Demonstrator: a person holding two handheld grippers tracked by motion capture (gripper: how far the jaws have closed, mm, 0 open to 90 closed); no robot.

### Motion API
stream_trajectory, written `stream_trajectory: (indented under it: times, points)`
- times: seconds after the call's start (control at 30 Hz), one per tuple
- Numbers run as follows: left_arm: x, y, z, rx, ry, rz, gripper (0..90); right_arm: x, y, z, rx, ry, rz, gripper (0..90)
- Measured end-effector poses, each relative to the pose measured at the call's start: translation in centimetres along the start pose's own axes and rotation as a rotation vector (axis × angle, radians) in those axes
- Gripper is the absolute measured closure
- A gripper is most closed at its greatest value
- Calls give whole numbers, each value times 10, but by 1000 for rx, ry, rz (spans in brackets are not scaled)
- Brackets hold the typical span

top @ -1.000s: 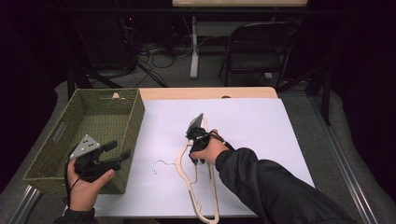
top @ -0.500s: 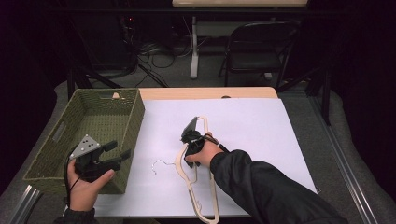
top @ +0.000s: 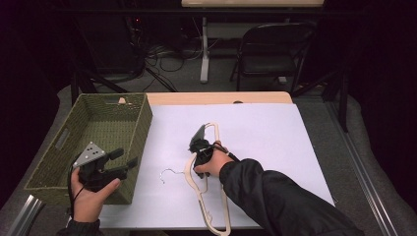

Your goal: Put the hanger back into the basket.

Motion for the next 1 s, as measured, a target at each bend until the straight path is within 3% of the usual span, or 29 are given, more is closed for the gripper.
stream_trajectory:
  times: [0.17,0.23,0.33,0.37,0.4,0.43,0.63,0.67,0.7,0.8,0.83,0.87,0.9,0.97,1.0]
  points:
    - [0,0,0,1,1,0,343,0,0,-2,18,-19,3,611]
    - [0,0,0,1,2,-1,342,1,-1,-2,8,-16,15,682]
    - [0,0,1,1,1,-1,342,1,-1,-3,4,-26,16,711]
    - [0,0,1,1,1,-1,343,-1,0,-3,0,-11,-6,716]
    - [0,0,1,1,0,-2,342,1,-2,-4,-9,-19,30,723]
    - [1,0,1,1,1,-2,343,-1,0,-4,-32,-3,2,729]
    - [0,0,0,0,2,-2,343,5,-5,-15,-66,-11,74,786]
    - [0,0,0,0,1,-1,342,4,-5,-15,-85,16,55,801]
    - [0,0,-1,-2,-1,-1,343,8,-8,-21,-76,0,90,842]
    - [0,1,-1,-2,0,-2,342,10,-12,-28,-57,-13,110,847]
    - [0,1,-1,-2,2,-3,343,6,-12,-29,-61,1,62,851]
    - [0,1,-2,-4,0,-3,342,5,-13,-33,-58,-18,56,852]
    - [0,1,-2,-7,-1,-4,343,9,-17,-38,-71,-11,90,852]
    - [0,2,-3,-8,0,-3,343,9,-18,-40,-66,-3,84,853]
    - [-1,2,-4,-11,-2,-3,343,8,-17,-39,-80,14,51,853]
Point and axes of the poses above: each handheld gripper's, and its own axes: x roughly backward along the jaws, y roughly out of its top, z roughly to its left, the point moved 9 cm from there along -x, roughly forward along the jaws, and after that the axes turned 8 degrees about -x, right-handed, at the moved point
